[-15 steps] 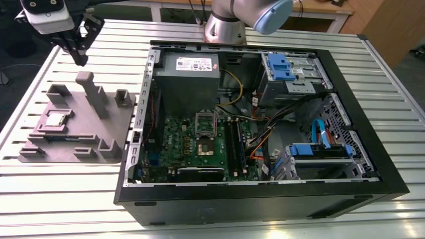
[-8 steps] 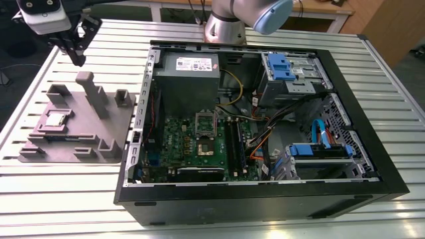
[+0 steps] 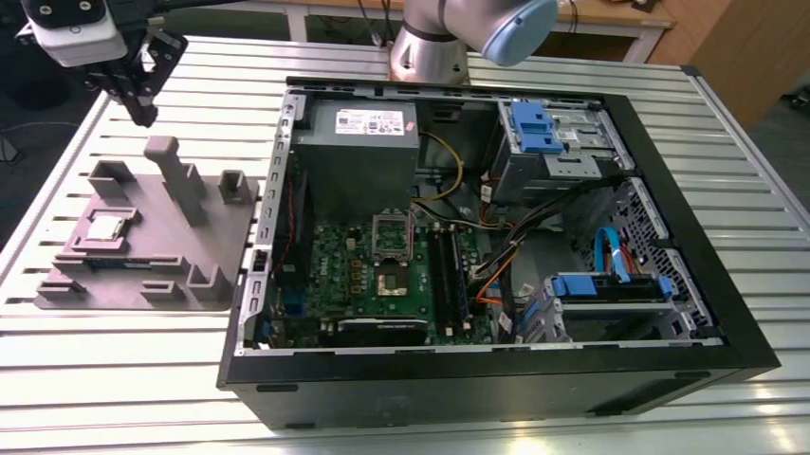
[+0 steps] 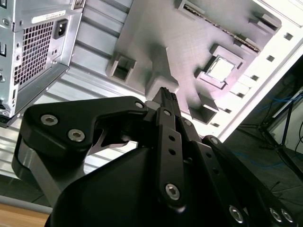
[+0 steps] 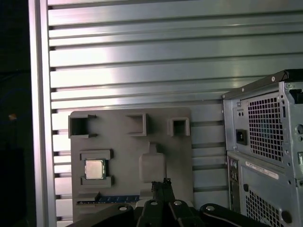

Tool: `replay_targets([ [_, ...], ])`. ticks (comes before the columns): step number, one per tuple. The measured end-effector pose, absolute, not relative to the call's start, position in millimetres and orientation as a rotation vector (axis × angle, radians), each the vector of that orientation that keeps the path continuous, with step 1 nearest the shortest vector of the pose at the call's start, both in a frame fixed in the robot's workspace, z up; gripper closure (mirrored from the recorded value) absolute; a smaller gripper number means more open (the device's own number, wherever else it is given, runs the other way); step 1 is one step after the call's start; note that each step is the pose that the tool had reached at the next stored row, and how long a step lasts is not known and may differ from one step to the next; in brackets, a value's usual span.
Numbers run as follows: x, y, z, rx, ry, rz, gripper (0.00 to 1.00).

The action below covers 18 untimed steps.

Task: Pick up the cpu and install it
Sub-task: 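Reach for the cpu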

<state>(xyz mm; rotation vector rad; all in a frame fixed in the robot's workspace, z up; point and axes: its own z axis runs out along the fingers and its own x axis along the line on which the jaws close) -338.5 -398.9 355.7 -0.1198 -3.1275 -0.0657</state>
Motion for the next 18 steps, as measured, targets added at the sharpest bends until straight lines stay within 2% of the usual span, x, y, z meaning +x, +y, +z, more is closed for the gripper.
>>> replay_targets([
  [18, -360, -399, 352, -0.12, -3.116, -0.065, 0.9],
])
